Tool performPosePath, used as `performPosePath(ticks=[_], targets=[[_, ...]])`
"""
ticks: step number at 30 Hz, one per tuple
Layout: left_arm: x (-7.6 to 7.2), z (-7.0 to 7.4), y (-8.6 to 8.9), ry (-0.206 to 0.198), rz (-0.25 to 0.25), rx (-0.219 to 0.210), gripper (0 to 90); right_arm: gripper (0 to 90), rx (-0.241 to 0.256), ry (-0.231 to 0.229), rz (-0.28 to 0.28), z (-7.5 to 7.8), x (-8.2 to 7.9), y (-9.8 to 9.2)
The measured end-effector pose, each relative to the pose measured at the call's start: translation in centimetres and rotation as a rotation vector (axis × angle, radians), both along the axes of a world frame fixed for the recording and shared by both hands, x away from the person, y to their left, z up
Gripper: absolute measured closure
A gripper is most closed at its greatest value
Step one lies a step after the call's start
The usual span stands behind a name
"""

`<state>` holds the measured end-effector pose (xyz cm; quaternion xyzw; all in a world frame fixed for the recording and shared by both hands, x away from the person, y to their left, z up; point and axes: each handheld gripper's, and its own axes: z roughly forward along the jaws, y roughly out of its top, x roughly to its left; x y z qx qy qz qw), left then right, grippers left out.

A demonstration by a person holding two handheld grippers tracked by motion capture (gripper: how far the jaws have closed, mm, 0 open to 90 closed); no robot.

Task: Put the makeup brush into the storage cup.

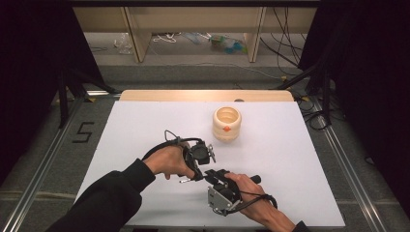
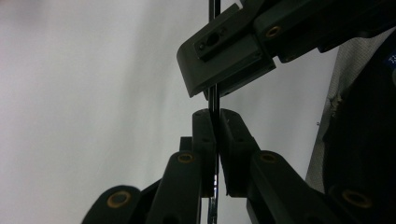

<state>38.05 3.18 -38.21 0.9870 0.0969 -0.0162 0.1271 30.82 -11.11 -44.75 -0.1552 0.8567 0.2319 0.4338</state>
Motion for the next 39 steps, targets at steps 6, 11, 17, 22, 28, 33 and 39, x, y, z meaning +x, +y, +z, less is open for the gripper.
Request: performPosePath(ticks=[6, 11, 17, 22, 28, 33, 39], targets=[[-0.1, 0.0, -0.1, 0.004, -0.005, 0.003, 85.3, 81.5, -0.028, -0.006, 0.015, 0.0, 0.0, -0.1], [-0.1, 0.0, -0.2, 0.004, -0.006, 0.002, 85.3, 84.6, -0.051, 0.035, 0.065, -0.1, 0.2, 0.1], [-0.1, 0.0, -0.1, 0.022, 0.007, -0.005, 82.7, 85.1, -0.073, 0.034, 0.072, 0.0, 0.2, 0.0], [0.0, 0.3, 0.4, 0.025, 0.005, -0.014, 73.9, 85.2, -0.070, 0.004, 0.061, 0.0, 0.1, -0.1], [-0.4, 0.5, 1.7, 0.005, 0.081, -0.115, 56.9, 85.2, -0.041, 0.028, 0.011, 0.2, 0.6, -1.4], [0.0, 0.8, 3.4, -0.051, 0.057, -0.153, 41.8, 85.2, -0.027, 0.035, -0.022, 0.5, 1.1, -2.5], [-0.1, 0.6, 5.3, -0.103, 0.147, -0.263, 29.2, 85.2, 0.012, 0.041, -0.075, 0.7, 1.6, -4.0]])
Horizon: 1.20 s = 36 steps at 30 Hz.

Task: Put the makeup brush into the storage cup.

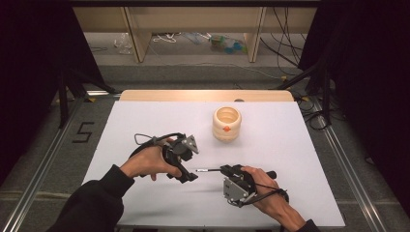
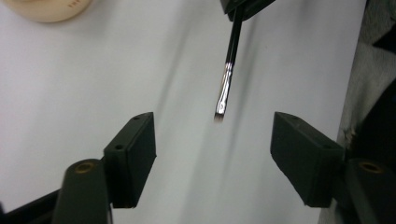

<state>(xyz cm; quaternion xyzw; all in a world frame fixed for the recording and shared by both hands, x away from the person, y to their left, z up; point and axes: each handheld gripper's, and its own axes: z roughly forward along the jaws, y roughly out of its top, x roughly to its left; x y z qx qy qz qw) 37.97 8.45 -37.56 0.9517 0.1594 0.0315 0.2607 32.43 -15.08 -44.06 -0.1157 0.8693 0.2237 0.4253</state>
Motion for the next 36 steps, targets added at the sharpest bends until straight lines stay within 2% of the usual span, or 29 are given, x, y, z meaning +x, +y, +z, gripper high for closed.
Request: performPosePath(ticks=[1, 2, 3, 4, 5, 6, 7, 8, 9, 10, 11, 12, 14, 15, 16, 17, 18, 20, 21, 22, 23, 26, 29, 30, 33, 34, 35, 36], targets=[[-0.2, 0.0, 0.2, -0.004, 0.018, -0.032, 27.8, 85.2, -0.010, 0.007, -0.006, 0.2, 0.1, -0.2], [-0.4, 0.0, 0.5, -0.006, 0.032, -0.072, 26.1, 85.2, 0.009, 0.026, -0.012, 0.3, 0.4, -0.6], [-0.4, 0.1, 0.8, -0.022, 0.019, -0.085, 26.1, 85.2, 0.035, 0.037, -0.041, 0.3, 0.3, -0.8], [-0.5, 0.1, 1.1, -0.023, 0.021, -0.092, 26.1, 85.2, 0.035, 0.037, -0.041, 0.3, 0.3, -0.8], [-0.6, 0.2, 1.4, -0.032, 0.022, -0.110, 25.9, 85.2, 0.034, 0.047, -0.020, 0.4, 0.6, -0.9], [-0.7, 0.1, 1.6, -0.041, 0.037, -0.134, 25.3, 85.2, 0.051, 0.047, -0.022, 0.5, 0.8, -1.1], [-0.8, 0.1, 1.8, -0.049, 0.044, -0.150, 24.8, 85.2, 0.063, 0.069, -0.026, 0.5, 0.9, -1.3], [-0.9, 0.0, 2.0, -0.059, 0.048, -0.161, 24.5, 85.2, 0.092, 0.073, -0.035, 0.6, 1.0, -1.5], [-1.0, -0.1, 2.2, -0.065, 0.057, -0.183, 24.0, 85.2, 0.171, 0.134, -0.089, 0.5, 1.0, -1.8], [-1.4, -0.5, 2.4, -0.087, 0.087, -0.222, 23.7, 85.2, 0.127, 0.100, -0.007, 1.0, 1.7, -2.2], [-1.4, -0.5, 2.4, -0.087, 0.087, -0.222, 23.4, 85.2, 0.127, 0.100, -0.007, 1.0, 1.7, -2.2], [-1.7, -1.0, 2.5, -0.102, 0.094, -0.234, 23.0, 85.1, 0.250, 0.183, -0.083, 0.8, 1.4, -2.2], [-1.9, -1.4, 2.7, -0.127, 0.097, -0.248, 22.9, 85.1, 0.290, 0.206, -0.091, 0.9, 1.6, -2.6], [-1.9, -1.4, 2.7, -0.127, 0.097, -0.248, 22.9, 85.1, 0.290, 0.206, -0.091, 0.9, 1.6, -2.6], [-2.0, -1.6, 2.8, -0.131, 0.104, -0.269, 22.9, 85.2, 0.350, 0.246, -0.104, 1.1, 1.9, -3.0], [-2.3, -2.1, 3.1, -0.148, 0.115, -0.293, 22.9, 85.1, 0.386, 0.261, -0.111, 1.1, 2.1, -3.2], [-2.3, -2.1, 3.1, -0.148, 0.115, -0.293, 22.9, 85.1, 0.386, 0.261, -0.111, 1.1, 2.1, -3.2], [-2.5, -2.5, 3.5, -0.170, 0.136, -0.323, 22.9, 85.2, 0.449, 0.295, -0.120, 1.2, 2.3, -3.6], [-2.5, -2.6, 3.7, -0.177, 0.141, -0.328, 22.8, 85.2, 0.495, 0.326, -0.124, 1.2, 2.6, -3.8], [-2.7, -3.0, 4.0, -0.187, 0.168, -0.369, 22.7, 85.2, 0.531, 0.352, -0.127, 1.2, 2.7, -4.0], [-2.7, -3.0, 4.0, -0.187, 0.168, -0.369, 22.7, 85.2, 0.531, 0.352, -0.127, 1.2, 2.7, -4.0], [-3.1, -3.6, 4.4, -0.204, 0.186, -0.410, 22.2, 85.2, 0.601, 0.391, -0.135, 1.2, 3.0, -4.3], [-3.3, -4.3, 4.8, -0.221, 0.181, -0.426, 22.2, 85.2, 0.660, 0.428, -0.136, 1.2, 3.2, -4.5], [-3.7, -4.8, 5.0, -0.215, 0.202, -0.437, 22.1, 85.2, 0.707, 0.455, -0.139, 1.3, 3.4, -4.6], [-4.0, -5.3, 5.3, -0.225, 0.205, -0.450, 21.9, 85.2, 0.769, 0.488, -0.138, 1.3, 3.6, -4.8], [-4.1, -5.5, 5.5, -0.220, 0.203, -0.453, 21.9, 85.2, 0.783, 0.502, -0.139, 1.3, 3.7, -4.9], [-4.3, -5.6, 5.6, -0.231, 0.208, -0.453, 21.9, 85.2, 0.783, 0.502, -0.139, 1.3, 3.7, -4.9], [-4.4, -5.8, 5.9, -0.237, 0.212, -0.456, 21.9, 85.2, 0.806, 0.511, -0.138, 1.3, 3.8, -5.0]])
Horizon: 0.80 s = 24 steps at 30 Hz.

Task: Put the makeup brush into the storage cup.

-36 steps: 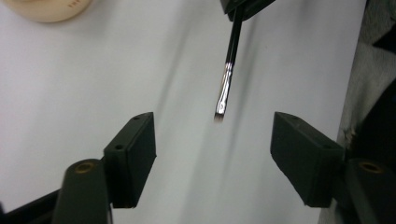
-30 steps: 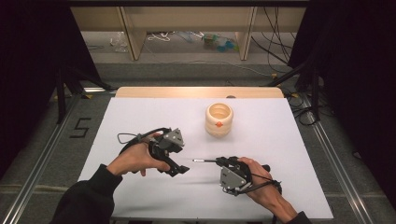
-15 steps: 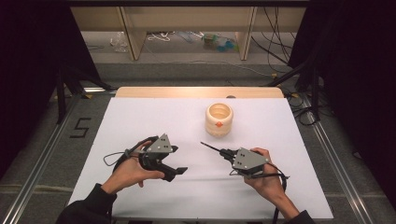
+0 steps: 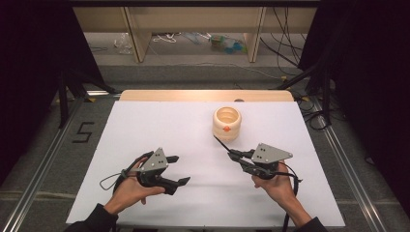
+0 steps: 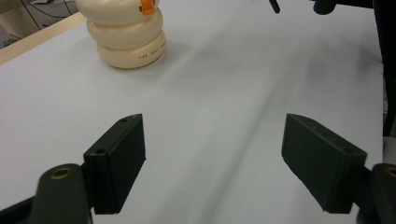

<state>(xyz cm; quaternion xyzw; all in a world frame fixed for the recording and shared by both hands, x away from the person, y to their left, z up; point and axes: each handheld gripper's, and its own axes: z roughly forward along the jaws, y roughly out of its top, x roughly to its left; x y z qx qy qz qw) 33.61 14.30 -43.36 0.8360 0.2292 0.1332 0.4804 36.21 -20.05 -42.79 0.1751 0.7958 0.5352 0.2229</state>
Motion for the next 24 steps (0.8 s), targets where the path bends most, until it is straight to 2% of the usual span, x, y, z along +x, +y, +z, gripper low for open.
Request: performPosePath(ticks=[2, 4, 5, 7, 8, 9, 11, 13, 15, 17, 20, 22, 24], targets=[[-0.3, -0.3, 0.4, 0.005, 0.019, -0.022, 21.9, 85.2, 0.028, 0.016, -0.003, 0.0, 0.2, -0.2], [-0.4, -0.6, 0.8, -0.009, 0.040, -0.041, 21.9, 85.2, 0.069, 0.019, -0.002, -0.1, 0.3, -0.2], [-0.4, -0.7, 1.0, -0.014, 0.047, -0.054, 21.9, 85.2, 0.090, 0.044, -0.016, -0.2, 0.4, -0.4], [-0.7, -1.0, 1.4, -0.014, 0.074, -0.082, 21.9, 85.2, 0.080, 0.043, -0.020, -0.4, 0.6, -0.6], [-0.7, -1.1, 1.6, -0.029, 0.076, -0.085, 21.9, 85.2, 0.080, 0.041, -0.031, -0.5, 0.6, -0.6], [-0.7, -1.4, 2.0, -0.042, 0.080, -0.096, 21.9, 85.2, 0.090, 0.048, -0.029, -0.4, 0.7, -0.7], [-0.8, -1.6, 2.1, -0.038, 0.093, -0.105, 21.8, 85.2, 0.102, 0.048, -0.022, -0.5, 0.8, -0.7], [-0.8, -1.8, 2.6, -0.066, 0.101, -0.108, 21.4, 85.2, 0.103, 0.048, -0.021, -0.4, 0.8, -0.7], [-0.9, -1.8, 2.8, -0.071, 0.108, -0.103, 21.3, 85.2, 0.096, 0.039, -0.031, -0.4, 0.8, -0.7], [-0.9, -1.8, 2.9, -0.073, 0.129, -0.111, 20.8, 85.2, 0.102, 0.039, -0.036, -0.5, 0.8, -0.8], [-0.9, -1.9, 3.2, -0.075, 0.134, -0.127, 20.5, 85.1, 0.106, 0.045, -0.039, -0.5, 0.9, -0.7], [-0.8, -1.9, 3.4, -0.096, 0.136, -0.111, 20.5, 85.2, 0.104, 0.049, -0.038, -0.5, 0.9, -0.7], [-0.9, -1.9, 3.5, -0.086, 0.153, -0.130, 20.3, 85.2, 0.104, 0.043, -0.045, -0.5, 0.9, -0.6]])
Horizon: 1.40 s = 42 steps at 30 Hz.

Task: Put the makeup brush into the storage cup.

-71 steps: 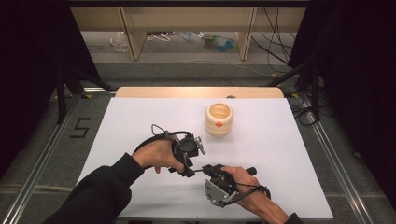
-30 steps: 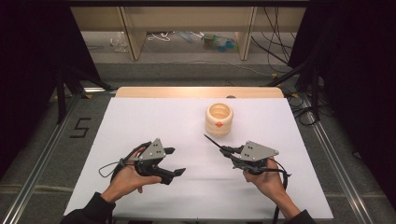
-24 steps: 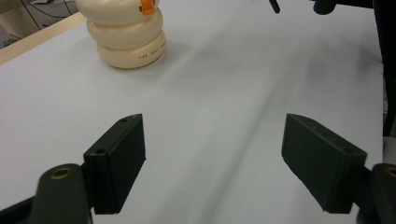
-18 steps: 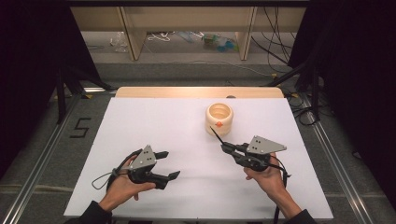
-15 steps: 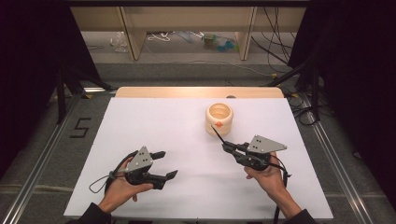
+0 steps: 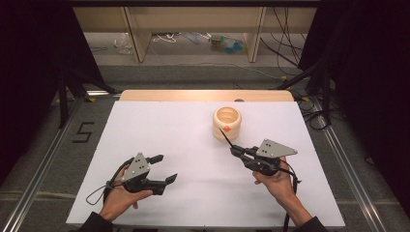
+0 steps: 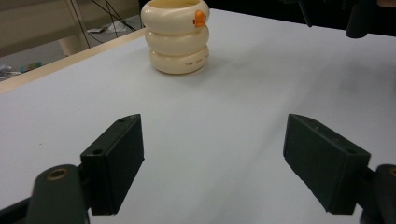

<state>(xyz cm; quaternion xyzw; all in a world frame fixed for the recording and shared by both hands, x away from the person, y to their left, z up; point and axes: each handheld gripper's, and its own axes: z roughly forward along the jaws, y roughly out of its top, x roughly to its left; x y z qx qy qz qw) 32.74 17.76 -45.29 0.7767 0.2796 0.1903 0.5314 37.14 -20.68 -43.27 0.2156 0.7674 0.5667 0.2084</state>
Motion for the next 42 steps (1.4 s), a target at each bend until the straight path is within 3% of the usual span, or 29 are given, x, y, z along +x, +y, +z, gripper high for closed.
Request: performPosePath(ticks=[10, 16, 21, 22, 29, 36, 40, 42], targets=[[-0.1, 0.1, 0.5, -0.028, 0.018, -0.023, 19.7, 85.2, 0.008, -0.007, -0.001, 0.2, 0.4, 0.3], [-0.3, 0.2, 0.7, -0.054, 0.025, -0.029, 19.7, 85.1, 0.054, -0.010, -0.033, 0.5, 1.0, -0.4], [-0.3, 0.1, 0.9, -0.050, 0.032, -0.025, 19.0, 85.1, 0.065, 0.007, -0.042, 1.0, 1.2, -0.6], [-0.2, 0.1, 1.0, -0.052, 0.033, -0.025, 19.0, 85.1, 0.078, -0.029, -0.060, 1.4, 1.5, -0.5], [-0.1, -0.1, 1.2, -0.056, 0.042, -0.029, 18.9, 85.1, 0.086, -0.024, -0.074, 1.9, 2.5, -0.4], [-0.2, -0.1, 1.5, -0.053, 0.055, -0.034, 18.8, 85.1, 0.095, -0.062, -0.106, 2.6, 3.9, -0.3], [-0.2, -0.1, 1.5, -0.047, 0.053, -0.053, 18.8, 85.1, 0.101, -0.060, -0.098, 2.8, 4.5, -0.3], [-0.3, -0.1, 1.4, -0.044, 0.052, -0.047, 18.7, 85.1, 0.097, -0.037, -0.112, 2.7, 4.8, -0.1]])
